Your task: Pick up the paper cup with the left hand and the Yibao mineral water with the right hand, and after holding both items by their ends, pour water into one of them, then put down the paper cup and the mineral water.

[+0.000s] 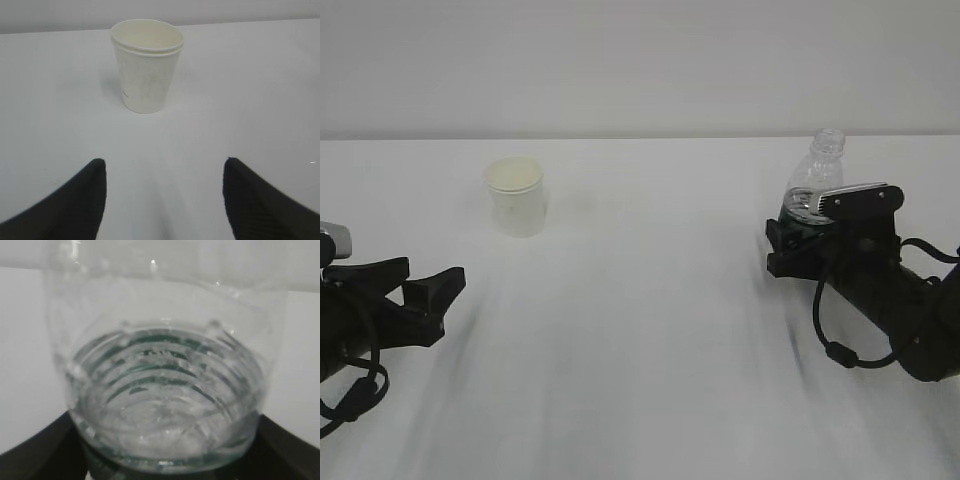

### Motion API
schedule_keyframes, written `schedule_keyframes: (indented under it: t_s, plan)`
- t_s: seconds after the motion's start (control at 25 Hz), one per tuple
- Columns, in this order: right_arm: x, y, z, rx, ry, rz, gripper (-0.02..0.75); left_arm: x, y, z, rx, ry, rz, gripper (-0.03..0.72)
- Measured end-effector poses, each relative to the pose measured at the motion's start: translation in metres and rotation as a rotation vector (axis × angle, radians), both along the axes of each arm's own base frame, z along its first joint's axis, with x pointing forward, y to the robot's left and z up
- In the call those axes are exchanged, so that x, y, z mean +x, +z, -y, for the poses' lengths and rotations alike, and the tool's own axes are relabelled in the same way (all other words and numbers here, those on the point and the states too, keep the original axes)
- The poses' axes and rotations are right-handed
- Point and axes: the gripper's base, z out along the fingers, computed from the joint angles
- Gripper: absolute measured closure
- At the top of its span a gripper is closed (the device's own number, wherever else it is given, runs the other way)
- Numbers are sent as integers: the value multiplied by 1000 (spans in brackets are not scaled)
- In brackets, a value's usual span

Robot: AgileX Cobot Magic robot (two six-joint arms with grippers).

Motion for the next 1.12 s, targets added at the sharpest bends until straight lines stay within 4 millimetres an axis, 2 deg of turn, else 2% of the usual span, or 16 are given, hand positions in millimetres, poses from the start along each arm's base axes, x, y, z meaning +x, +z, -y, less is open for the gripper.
schedule_keyframes:
  t_s: [1.12]
  plan:
    - [5,4,-1,6,-4,28,176,0,0,0,0,4,0,170]
